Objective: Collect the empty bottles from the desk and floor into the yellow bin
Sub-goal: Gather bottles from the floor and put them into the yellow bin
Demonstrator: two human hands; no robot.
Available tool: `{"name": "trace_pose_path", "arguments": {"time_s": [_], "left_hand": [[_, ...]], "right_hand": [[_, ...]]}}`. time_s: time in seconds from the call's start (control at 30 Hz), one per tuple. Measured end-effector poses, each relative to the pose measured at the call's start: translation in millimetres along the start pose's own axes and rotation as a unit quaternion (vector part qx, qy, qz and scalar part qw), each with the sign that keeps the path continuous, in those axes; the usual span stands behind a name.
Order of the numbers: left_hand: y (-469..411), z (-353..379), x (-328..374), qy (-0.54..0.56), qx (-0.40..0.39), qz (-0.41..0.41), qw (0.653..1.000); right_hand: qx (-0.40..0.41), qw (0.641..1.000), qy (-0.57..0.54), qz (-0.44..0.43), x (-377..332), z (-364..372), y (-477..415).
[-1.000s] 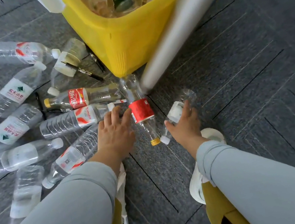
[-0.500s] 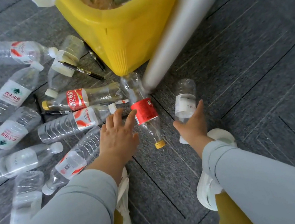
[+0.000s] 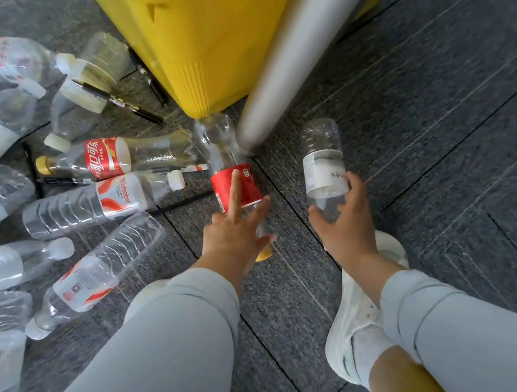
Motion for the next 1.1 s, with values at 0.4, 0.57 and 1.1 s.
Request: {"name": "trace_pose_path", "arguments": {"time_s": [0.4,0.57,1.1], "left_hand": [[29.6,-41.4,-16.5,0.109,0.047,-0.060,0.991],[85.8,-86.8,-26.9,0.203,0.095,-0.035,0.974],[261.2,-216.0,-80.6,0.240,0.218,0.001,0.946]], "right_hand": [[-0.064,0.996,0.048,-0.037,-24.2,-44.3,7.2],[-0.083,0.989,0.106,-0.062,-64.4,-79.4,32.0],[-0.009,0.960,0.091,-0.266,-250.3,-152.9,135.0]]}}
Point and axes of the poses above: each hand's wrist, its own y-axis away from the middle knuckle, its own z-axis out of the palm, x = y × z, the point moved 4 cm from there along -y, towards the middle knuckle, and after that the axes turned 7 degrees about y, right-handed, at the moved point
